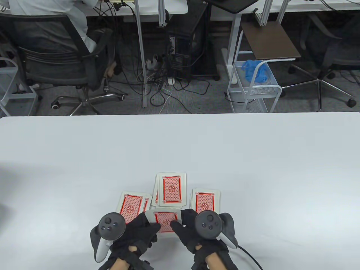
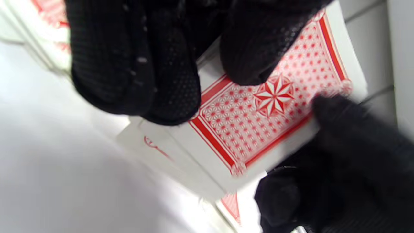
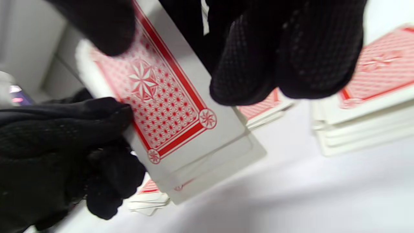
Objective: Four-player card dealing with fan arrangement
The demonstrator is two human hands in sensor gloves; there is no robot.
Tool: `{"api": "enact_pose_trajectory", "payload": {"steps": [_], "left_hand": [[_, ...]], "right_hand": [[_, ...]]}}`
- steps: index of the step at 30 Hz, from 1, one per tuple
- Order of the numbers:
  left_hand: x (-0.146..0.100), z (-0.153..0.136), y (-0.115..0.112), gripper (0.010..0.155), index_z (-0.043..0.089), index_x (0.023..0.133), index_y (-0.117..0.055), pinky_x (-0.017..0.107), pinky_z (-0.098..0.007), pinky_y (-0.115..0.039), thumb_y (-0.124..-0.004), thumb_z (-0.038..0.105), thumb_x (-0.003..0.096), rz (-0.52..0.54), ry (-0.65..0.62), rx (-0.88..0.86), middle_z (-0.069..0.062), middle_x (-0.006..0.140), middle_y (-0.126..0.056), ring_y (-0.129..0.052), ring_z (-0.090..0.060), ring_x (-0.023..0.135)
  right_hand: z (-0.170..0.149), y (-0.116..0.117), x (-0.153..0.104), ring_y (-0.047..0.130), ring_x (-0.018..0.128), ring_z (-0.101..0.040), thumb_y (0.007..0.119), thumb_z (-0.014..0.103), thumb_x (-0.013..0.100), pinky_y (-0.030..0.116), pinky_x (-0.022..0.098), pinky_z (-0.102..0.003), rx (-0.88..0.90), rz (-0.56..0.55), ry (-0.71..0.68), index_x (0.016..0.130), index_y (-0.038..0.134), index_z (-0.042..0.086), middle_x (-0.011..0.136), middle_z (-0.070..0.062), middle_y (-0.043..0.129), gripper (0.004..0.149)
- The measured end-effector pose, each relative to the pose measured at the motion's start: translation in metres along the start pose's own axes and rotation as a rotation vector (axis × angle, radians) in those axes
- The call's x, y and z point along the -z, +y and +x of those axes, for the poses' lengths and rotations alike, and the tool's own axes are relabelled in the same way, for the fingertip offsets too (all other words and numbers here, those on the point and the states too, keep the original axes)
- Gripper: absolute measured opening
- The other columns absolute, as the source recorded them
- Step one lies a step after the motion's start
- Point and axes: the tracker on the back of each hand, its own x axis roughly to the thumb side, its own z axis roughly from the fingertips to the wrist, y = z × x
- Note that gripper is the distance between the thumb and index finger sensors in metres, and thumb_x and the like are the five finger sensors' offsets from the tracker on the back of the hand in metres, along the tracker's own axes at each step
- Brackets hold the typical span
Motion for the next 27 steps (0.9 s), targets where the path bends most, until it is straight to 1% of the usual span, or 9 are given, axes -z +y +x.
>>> {"api": "enact_pose_trajectory", "payload": {"steps": [3, 8, 10, 14, 16, 18, 21, 24, 27], "left_hand": [[0.000, 0.004, -0.006, 0.043, 0.029, 0.089, -0.083, 0.036, -0.034, -0.102, -0.090, 0.034, 0.0474, 0.006, -0.010, 0.105, 0.000, 0.086, -0.100, -0.112, -0.027, 0.054], [0.005, -0.004, -0.029, 0.048, 0.025, 0.098, -0.074, 0.040, -0.038, -0.100, -0.082, 0.036, 0.0526, -0.139, 0.032, 0.093, -0.007, 0.096, -0.094, -0.109, -0.034, 0.060], [0.006, -0.008, -0.032, 0.045, 0.025, 0.096, -0.074, 0.039, -0.038, -0.101, -0.080, 0.035, 0.0531, -0.115, 0.052, 0.024, -0.007, 0.096, -0.094, -0.111, -0.035, 0.059], [0.006, -0.007, -0.022, 0.043, 0.023, 0.093, -0.081, 0.038, -0.041, -0.102, -0.083, 0.033, 0.0507, -0.053, 0.035, 0.017, -0.009, 0.092, -0.099, -0.113, -0.037, 0.057], [0.003, -0.003, -0.011, 0.043, 0.024, 0.093, -0.080, 0.040, -0.040, -0.102, -0.082, 0.033, 0.0513, 0.016, -0.003, 0.015, -0.008, 0.093, -0.097, -0.112, -0.037, 0.060], [0.000, 0.002, -0.001, 0.043, 0.026, 0.094, -0.078, 0.045, -0.041, -0.101, -0.082, 0.033, 0.0518, 0.100, -0.051, 0.011, -0.006, 0.096, -0.095, -0.110, -0.037, 0.065], [-0.005, 0.009, 0.007, 0.043, 0.030, 0.095, -0.076, 0.051, -0.040, -0.100, -0.081, 0.035, 0.0525, 0.169, -0.165, 0.117, -0.002, 0.101, -0.091, -0.108, -0.034, 0.073], [-0.010, 0.015, 0.003, 0.043, 0.033, 0.095, -0.075, 0.055, -0.038, -0.100, -0.081, 0.036, 0.0520, 0.200, -0.293, 0.273, 0.000, 0.104, -0.088, -0.107, -0.032, 0.080], [-0.010, 0.016, -0.001, 0.043, 0.032, 0.089, -0.082, 0.051, -0.036, -0.102, -0.087, 0.035, 0.0469, 0.256, -0.362, 0.289, 0.000, 0.101, -0.093, -0.110, -0.031, 0.077]], "right_hand": [[-0.003, 0.011, -0.004, 0.102, 0.050, -0.038, 0.043, 0.067, 0.061, 0.090, 0.031, -0.056, 0.204, -0.102, 0.075, 0.099, 0.081, -0.003, 0.092, -0.030, 0.085, 0.088], [-0.014, 0.034, -0.002, 0.101, 0.053, -0.037, 0.046, 0.069, 0.063, 0.091, 0.033, -0.054, 0.178, -0.081, 0.192, 0.096, 0.080, 0.000, 0.093, -0.030, 0.083, 0.084], [-0.011, 0.037, -0.001, 0.102, 0.049, -0.039, 0.049, 0.068, 0.062, 0.091, 0.031, -0.056, 0.226, -0.159, 0.216, 0.092, 0.083, -0.002, 0.090, -0.031, 0.086, 0.083], [-0.016, 0.029, -0.001, 0.095, 0.065, -0.048, 0.038, 0.065, 0.063, 0.085, 0.041, -0.063, 0.328, 0.000, 0.171, 0.108, 0.070, -0.005, 0.103, -0.038, 0.073, 0.089], [-0.016, 0.017, -0.005, 0.089, 0.072, -0.052, 0.037, 0.066, 0.062, 0.082, 0.044, -0.064, 0.378, -0.141, 0.170, 0.115, 0.053, -0.004, 0.108, -0.040, 0.060, 0.090], [-0.018, 0.006, -0.007, 0.092, 0.064, -0.048, 0.042, 0.063, 0.063, 0.084, 0.041, -0.063, 0.343, -0.304, 0.206, 0.102, 0.063, -0.003, 0.094, -0.033, 0.070, 0.080], [-0.024, 0.007, -0.004, 0.102, 0.050, -0.038, 0.042, 0.064, 0.063, 0.089, 0.034, -0.058, 0.464, -0.098, 0.270, 0.086, 0.084, 0.003, 0.077, -0.022, 0.090, 0.077], [-0.026, 0.028, 0.001, 0.100, 0.058, -0.044, 0.049, 0.066, 0.064, 0.087, 0.039, -0.060, 0.827, 0.294, 0.299, 0.096, 0.081, -0.005, 0.085, -0.028, 0.087, 0.083], [-0.021, 0.034, 0.004, 0.101, 0.056, -0.035, 0.064, 0.052, 0.066, 0.089, 0.038, -0.055, 0.845, 0.362, 0.275, 0.094, 0.075, 0.001, 0.082, -0.021, 0.086, 0.059]]}}
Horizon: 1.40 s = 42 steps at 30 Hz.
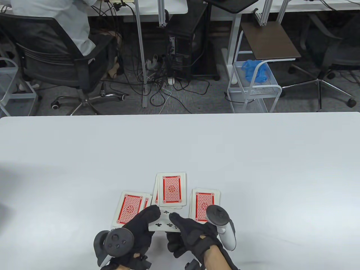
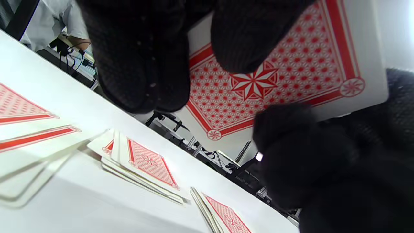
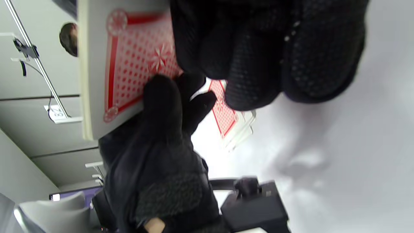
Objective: Four-player card dealing with fan arrangement
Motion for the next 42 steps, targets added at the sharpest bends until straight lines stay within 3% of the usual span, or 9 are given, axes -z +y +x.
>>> {"api": "enact_pose_trajectory", "payload": {"steps": [7, 13, 16, 20, 23, 25, 32, 35, 42], "left_hand": [[-0.004, -0.029, 0.008, 0.057, 0.019, 0.106, -0.067, 0.051, -0.038, -0.101, -0.078, 0.032, 0.0518, 0.091, 0.344, -0.491, -0.016, 0.110, -0.079, -0.108, -0.033, 0.078], [-0.008, -0.040, -0.030, 0.091, 0.010, 0.119, -0.042, 0.065, -0.062, -0.080, -0.078, 0.062, 0.0530, -0.514, 0.395, -1.194, -0.028, 0.120, -0.060, -0.081, -0.052, 0.103], [-0.005, -0.034, -0.034, 0.079, 0.016, 0.116, -0.053, 0.053, -0.048, -0.096, -0.080, 0.057, 0.0539, -0.593, 0.327, -1.066, -0.018, 0.112, -0.078, -0.097, -0.045, 0.091], [-0.004, -0.031, -0.034, 0.053, 0.008, 0.098, -0.082, 0.039, -0.043, -0.103, -0.083, 0.035, 0.0519, -0.485, 0.392, -1.081, -0.015, 0.090, -0.102, -0.111, -0.040, 0.074], [-0.002, -0.029, -0.024, 0.050, 0.011, 0.095, -0.086, 0.037, -0.042, -0.104, -0.083, 0.035, 0.0507, -0.438, 0.380, -0.873, -0.014, 0.087, -0.104, -0.113, -0.039, 0.071], [-0.001, -0.028, -0.020, 0.050, 0.013, 0.094, -0.087, 0.037, -0.041, -0.104, -0.083, 0.036, 0.0501, -0.438, 0.345, -0.758, -0.012, 0.086, -0.105, -0.113, -0.037, 0.071], [0.001, -0.016, -0.012, 0.049, 0.014, 0.093, -0.088, 0.038, -0.045, -0.102, -0.084, 0.035, 0.0489, -0.427, 0.273, -0.482, -0.011, 0.086, -0.106, -0.114, -0.036, 0.071], [0.001, -0.013, -0.007, 0.049, 0.016, 0.093, -0.088, 0.040, -0.045, -0.101, -0.084, 0.036, 0.0485, -0.400, 0.222, -0.395, -0.009, 0.086, -0.106, -0.114, -0.034, 0.072], [0.003, -0.014, -0.008, 0.049, 0.016, 0.093, -0.088, 0.041, -0.045, -0.101, -0.085, 0.036, 0.0479, -0.414, 0.219, -0.413, -0.008, 0.086, -0.106, -0.114, -0.034, 0.072]], "right_hand": [[0.020, -0.017, -0.009, 0.099, 0.057, -0.030, 0.072, 0.037, 0.061, 0.087, 0.042, -0.053, -0.174, -0.320, -0.338, 0.088, 0.078, 0.010, 0.079, -0.013, 0.087, 0.039], [0.018, -0.014, -0.003, 0.058, 0.095, -0.056, 0.073, 0.034, 0.059, 0.056, 0.063, -0.075, -0.187, -0.183, -0.367, 0.092, 0.078, 0.019, 0.106, -0.027, 0.052, 0.037], [0.020, -0.008, -0.001, 0.047, 0.099, -0.060, 0.073, 0.034, 0.058, 0.051, 0.064, -0.077, -0.248, -0.152, -0.371, 0.092, 0.078, 0.022, 0.109, -0.029, 0.045, 0.037], [0.023, -0.007, -0.002, 0.048, 0.097, -0.066, 0.073, 0.034, 0.059, 0.051, 0.061, -0.079, -0.275, -0.156, -0.301, 0.093, 0.078, 0.018, 0.109, -0.035, 0.047, 0.038], [0.056, -0.010, -0.023, 0.043, 0.098, -0.072, 0.075, 0.050, 0.060, 0.048, 0.062, -0.083, -0.657, -0.319, -0.315, 0.119, 0.028, 0.001, 0.116, -0.041, 0.029, 0.089], [0.079, -0.004, -0.037, 0.040, 0.101, -0.073, 0.074, 0.053, 0.060, 0.045, 0.063, -0.084, -0.915, -0.553, -0.450, 0.121, 0.021, 0.005, 0.121, -0.035, 0.027, 0.095], [0.119, 0.026, -0.020, 0.077, 0.092, -0.061, 0.059, 0.055, 0.054, 0.059, 0.063, -0.077, -1.193, -0.454, -0.609, 0.109, 0.071, 0.013, 0.102, -0.022, 0.082, 0.070], [0.117, 0.028, -0.011, 0.086, 0.083, -0.055, 0.057, 0.071, 0.046, 0.068, 0.059, -0.073, -1.257, -0.449, -0.598, 0.098, 0.074, 0.013, 0.092, -0.020, 0.081, 0.079], [0.107, 0.015, -0.008, 0.099, 0.061, -0.039, 0.067, 0.061, 0.047, 0.076, 0.053, -0.068, -1.190, -0.498, -0.685, 0.072, 0.088, 0.018, 0.064, -0.009, 0.095, 0.054]]}}
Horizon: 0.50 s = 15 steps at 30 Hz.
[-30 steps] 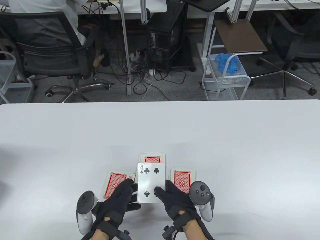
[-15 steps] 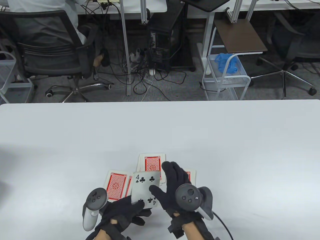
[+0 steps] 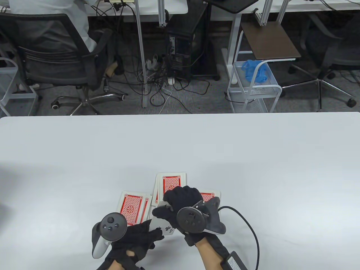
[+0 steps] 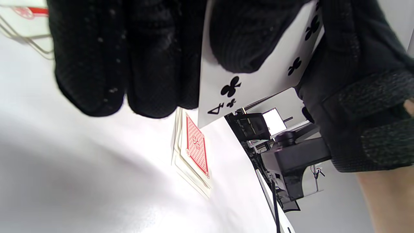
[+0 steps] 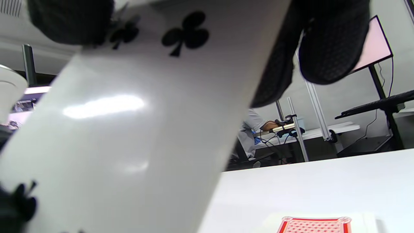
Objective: Four-player card dealing with fan arrangement
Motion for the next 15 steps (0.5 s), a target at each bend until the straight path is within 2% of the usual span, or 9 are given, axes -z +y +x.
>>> {"api": "enact_pose_trajectory", "payload": {"steps": [9, 13, 15], "left_hand": [[0.001, -0.006, -0.001, 0.048, 0.016, 0.092, -0.089, 0.041, -0.044, -0.101, -0.085, 0.036, 0.0475, -0.012, 0.022, -0.103, -0.006, 0.084, -0.108, -0.115, -0.032, 0.070], [0.002, -0.013, -0.002, 0.048, 0.016, 0.091, -0.090, 0.041, -0.043, -0.102, -0.085, 0.036, 0.0468, -0.011, 0.034, -0.172, -0.006, 0.083, -0.108, -0.116, -0.031, 0.070], [0.000, -0.013, -0.001, 0.048, 0.016, 0.090, -0.091, 0.040, -0.042, -0.103, -0.086, 0.035, 0.0461, 0.035, 0.024, -0.187, -0.007, 0.081, -0.110, -0.116, -0.032, 0.068]], "right_hand": [[0.000, -0.003, 0.002, 0.096, 0.068, -0.038, 0.071, 0.046, 0.051, 0.073, 0.057, -0.069, 0.021, 0.058, -0.002, 0.079, 0.085, 0.019, 0.072, -0.009, 0.093, 0.041], [0.007, -0.003, 0.004, 0.092, 0.075, -0.040, 0.069, 0.035, 0.054, 0.069, 0.060, -0.070, 0.025, 0.113, -0.009, 0.086, 0.080, 0.017, 0.080, -0.011, 0.089, 0.039], [0.007, -0.004, 0.004, 0.089, 0.079, -0.043, 0.068, 0.031, 0.056, 0.066, 0.061, -0.072, 0.065, 0.123, -0.002, 0.094, 0.075, 0.016, 0.086, -0.011, 0.086, 0.042]]}}
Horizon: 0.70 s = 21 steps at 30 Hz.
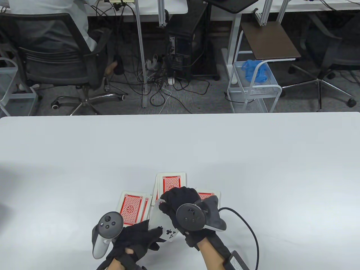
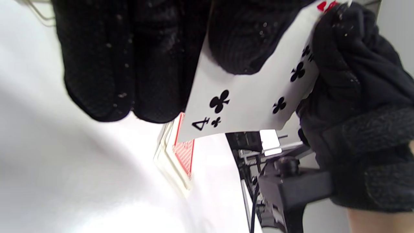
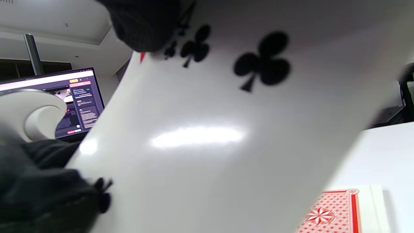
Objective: Four-player card dealing with fan arrangement
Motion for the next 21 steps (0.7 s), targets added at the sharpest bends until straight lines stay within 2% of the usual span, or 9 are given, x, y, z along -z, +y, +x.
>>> {"api": "enact_pose_trajectory", "payload": {"steps": [1, 3, 5, 8, 9, 11, 13, 16, 21], "left_hand": [[-0.001, 0.002, 0.001, 0.048, 0.016, 0.089, -0.092, 0.039, -0.042, -0.103, -0.086, 0.035, 0.0456, 0.027, -0.011, 0.035, -0.007, 0.081, -0.110, -0.117, -0.032, 0.067], [-0.003, 0.008, 0.001, 0.047, 0.017, 0.089, -0.092, 0.039, -0.042, -0.103, -0.086, 0.035, 0.0456, 0.046, -0.036, 0.127, -0.007, 0.081, -0.110, -0.117, -0.031, 0.067], [-0.003, 0.009, 0.001, 0.047, 0.018, 0.088, -0.092, 0.039, -0.040, -0.104, -0.087, 0.035, 0.0453, 0.061, -0.037, 0.114, -0.005, 0.080, -0.110, -0.118, -0.030, 0.066], [-0.003, 0.006, 0.000, 0.046, 0.018, 0.088, -0.093, 0.040, -0.041, -0.104, -0.088, 0.034, 0.0449, 0.040, -0.030, 0.007, -0.006, 0.080, -0.110, -0.117, -0.031, 0.066], [-0.003, 0.006, 0.001, 0.046, 0.018, 0.088, -0.093, 0.040, -0.041, -0.104, -0.088, 0.034, 0.0448, 0.046, -0.033, 0.011, -0.005, 0.079, -0.111, -0.117, -0.031, 0.066], [-0.004, 0.004, 0.004, 0.046, 0.018, 0.088, -0.092, 0.040, -0.040, -0.105, -0.087, 0.035, 0.0450, 0.064, -0.032, -0.031, -0.005, 0.080, -0.110, -0.118, -0.030, 0.066], [-0.004, 0.002, 0.005, 0.046, 0.018, 0.088, -0.093, 0.040, -0.041, -0.104, -0.087, 0.035, 0.0448, 0.067, -0.033, -0.078, -0.005, 0.080, -0.110, -0.118, -0.031, 0.066], [-0.003, 0.000, 0.005, 0.046, 0.018, 0.087, -0.093, 0.039, -0.039, -0.106, -0.088, 0.034, 0.0446, 0.071, -0.019, -0.086, -0.005, 0.079, -0.111, -0.119, -0.030, 0.064], [-0.003, -0.002, 0.004, 0.046, 0.017, 0.087, -0.093, 0.038, -0.038, -0.107, -0.088, 0.034, 0.0445, 0.050, -0.008, -0.189, -0.006, 0.078, -0.112, -0.120, -0.030, 0.062]], "right_hand": [[0.000, 0.000, -0.002, 0.087, 0.079, -0.046, 0.068, 0.033, 0.057, 0.064, 0.061, -0.073, 0.018, -0.023, 0.020, 0.097, 0.073, 0.014, 0.086, -0.014, 0.085, 0.045], [0.001, -0.001, -0.004, 0.091, 0.072, -0.044, 0.068, 0.054, 0.055, 0.069, 0.058, -0.071, -0.027, -0.129, 0.016, 0.091, 0.079, 0.015, 0.077, -0.012, 0.089, 0.054], [0.004, -0.002, -0.003, 0.096, 0.064, -0.037, 0.072, 0.041, 0.054, 0.073, 0.056, -0.068, -0.064, -0.141, 0.015, 0.083, 0.083, 0.017, 0.068, -0.007, 0.092, 0.039], [0.003, -0.005, -0.003, 0.094, 0.073, -0.040, 0.069, 0.034, 0.056, 0.069, 0.060, -0.070, 0.003, -0.123, -0.012, 0.091, 0.080, 0.017, 0.078, -0.007, 0.092, 0.040], [0.001, -0.005, -0.004, 0.092, 0.075, -0.043, 0.067, 0.035, 0.058, 0.068, 0.060, -0.071, 0.037, -0.149, 0.000, 0.095, 0.079, 0.016, 0.082, -0.010, 0.092, 0.044], [-0.006, -0.008, -0.008, 0.089, 0.074, -0.048, 0.071, 0.052, 0.054, 0.067, 0.057, -0.073, 0.027, -0.195, 0.066, 0.101, 0.074, 0.007, 0.084, -0.018, 0.088, 0.065], [-0.009, -0.009, -0.011, 0.093, 0.069, -0.040, 0.073, 0.057, 0.051, 0.072, 0.057, -0.069, -0.141, -0.172, 0.101, 0.091, 0.078, 0.012, 0.073, -0.010, 0.090, 0.061], [-0.011, -0.006, -0.012, 0.097, 0.064, -0.031, 0.074, 0.046, 0.051, 0.076, 0.056, -0.064, -0.094, -0.193, 0.044, 0.084, 0.081, 0.016, 0.066, -0.003, 0.091, 0.045], [-0.013, -0.008, -0.009, 0.094, 0.070, -0.033, 0.076, 0.034, 0.052, 0.074, 0.059, -0.065, -0.029, -0.163, 0.048, 0.092, 0.077, 0.013, 0.074, -0.007, 0.090, 0.046]]}}
